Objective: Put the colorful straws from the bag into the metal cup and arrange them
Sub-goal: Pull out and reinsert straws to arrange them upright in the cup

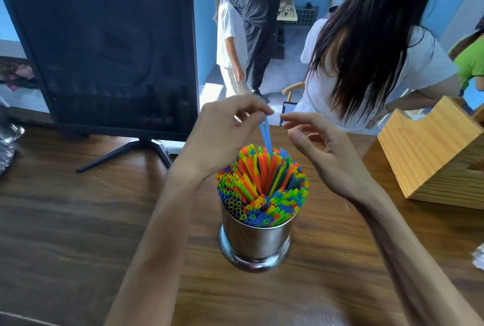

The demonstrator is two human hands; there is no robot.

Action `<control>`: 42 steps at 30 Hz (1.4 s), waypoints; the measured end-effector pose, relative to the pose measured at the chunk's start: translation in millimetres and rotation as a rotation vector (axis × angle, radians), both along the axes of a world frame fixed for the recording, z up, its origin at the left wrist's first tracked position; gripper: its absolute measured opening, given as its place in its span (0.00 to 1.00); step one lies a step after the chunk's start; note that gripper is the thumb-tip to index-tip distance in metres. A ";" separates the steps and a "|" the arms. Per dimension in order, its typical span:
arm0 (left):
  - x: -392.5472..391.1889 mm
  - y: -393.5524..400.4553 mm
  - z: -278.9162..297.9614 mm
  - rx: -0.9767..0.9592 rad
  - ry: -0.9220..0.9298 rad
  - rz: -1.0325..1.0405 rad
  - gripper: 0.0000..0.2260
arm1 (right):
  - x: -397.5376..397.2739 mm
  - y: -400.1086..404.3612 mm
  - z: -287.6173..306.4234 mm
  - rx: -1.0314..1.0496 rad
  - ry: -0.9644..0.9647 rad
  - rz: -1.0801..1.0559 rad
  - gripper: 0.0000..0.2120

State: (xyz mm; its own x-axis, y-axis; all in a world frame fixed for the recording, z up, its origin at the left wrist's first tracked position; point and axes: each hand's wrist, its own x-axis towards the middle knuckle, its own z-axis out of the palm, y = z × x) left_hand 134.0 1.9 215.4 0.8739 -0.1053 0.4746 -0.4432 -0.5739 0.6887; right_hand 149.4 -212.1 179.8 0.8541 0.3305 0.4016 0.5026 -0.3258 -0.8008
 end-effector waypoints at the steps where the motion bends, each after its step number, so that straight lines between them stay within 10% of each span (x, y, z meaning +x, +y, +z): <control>1: -2.1 -2.0 4.4 -0.056 -0.056 0.003 0.07 | 0.5 2.3 0.4 -0.001 0.018 0.032 0.15; 13: -23.1 16.3 46.4 -0.646 -0.522 0.111 0.05 | -1.3 18.6 8.6 0.289 0.069 0.233 0.11; 24: -32.2 42.5 11.8 -0.296 0.168 -0.053 0.10 | 0.6 -17.7 30.0 0.931 0.182 0.045 0.10; 32: -33.3 24.0 3.2 0.230 0.454 -0.286 0.05 | -7.7 -4.1 40.1 0.682 -0.246 -0.123 0.14; 42: -28.2 25.3 0.3 0.214 0.413 -0.236 0.04 | -21.7 14.0 5.2 -0.050 -0.243 -0.086 0.05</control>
